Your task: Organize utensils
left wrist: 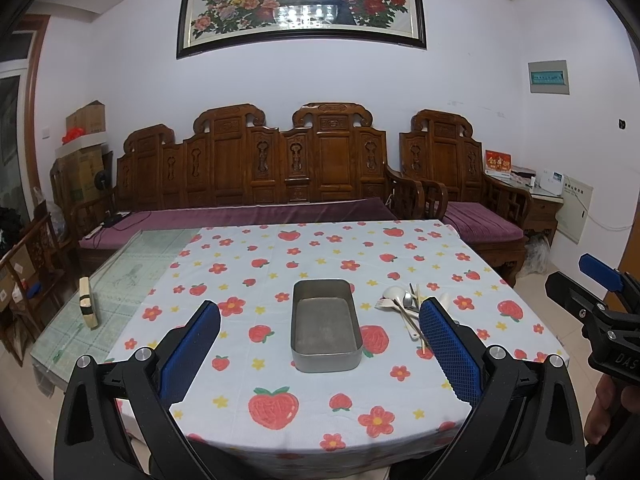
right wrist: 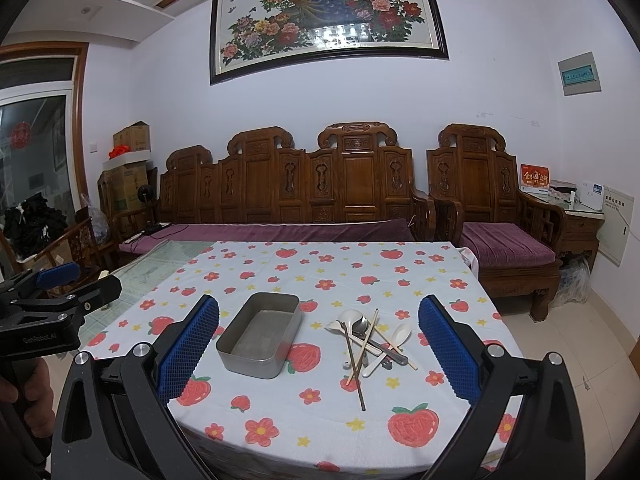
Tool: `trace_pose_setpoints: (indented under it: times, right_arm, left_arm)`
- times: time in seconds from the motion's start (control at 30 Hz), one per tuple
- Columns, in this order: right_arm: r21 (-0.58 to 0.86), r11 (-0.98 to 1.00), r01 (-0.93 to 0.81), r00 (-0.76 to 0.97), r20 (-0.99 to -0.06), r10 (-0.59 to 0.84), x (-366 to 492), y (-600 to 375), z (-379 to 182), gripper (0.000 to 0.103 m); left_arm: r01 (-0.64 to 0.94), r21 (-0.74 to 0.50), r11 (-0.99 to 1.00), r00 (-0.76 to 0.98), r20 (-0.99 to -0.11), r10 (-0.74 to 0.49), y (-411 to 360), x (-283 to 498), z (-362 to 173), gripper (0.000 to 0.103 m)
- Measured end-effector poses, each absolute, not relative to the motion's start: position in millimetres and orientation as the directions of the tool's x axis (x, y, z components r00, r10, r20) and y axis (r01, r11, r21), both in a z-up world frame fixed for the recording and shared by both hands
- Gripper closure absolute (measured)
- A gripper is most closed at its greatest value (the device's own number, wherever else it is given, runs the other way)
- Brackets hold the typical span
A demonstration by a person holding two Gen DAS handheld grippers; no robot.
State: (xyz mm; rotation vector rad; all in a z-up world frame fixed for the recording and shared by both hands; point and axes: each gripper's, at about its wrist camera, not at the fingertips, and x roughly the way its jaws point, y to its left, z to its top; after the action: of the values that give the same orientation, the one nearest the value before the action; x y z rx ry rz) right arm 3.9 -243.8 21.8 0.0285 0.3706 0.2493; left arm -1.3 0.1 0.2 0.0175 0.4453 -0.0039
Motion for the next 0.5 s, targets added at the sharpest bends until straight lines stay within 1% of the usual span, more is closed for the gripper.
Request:
trace_pose_setpoints:
  times: [0.17, 0.37, 0.5]
  right_arm:
    - [0.073, 0.969, -0.235, 0.902, -0.354, 0.246, 4, -243, 19, 0.002]
    - [0.071, 0.966, -0.248, 0.895, -0.364, 0.257, 6, -245, 28, 0.002]
    - [0.083, 0.964, -0.254, 0.883, -0.388, 0.266, 14, -248, 13, 0.002]
  left_arm:
    - [0.008, 0.015, 1.000, 0.901, -0.433, -0.001, -8, 1, 8, 0.006]
    - [0.012, 0.011, 1.000, 0.888, -0.459, -0.005, -15, 11, 14, 0.006]
    - [0.020, 0.002, 1.000, 0.873, -0.487, -0.017, -11, 21, -4, 0.006]
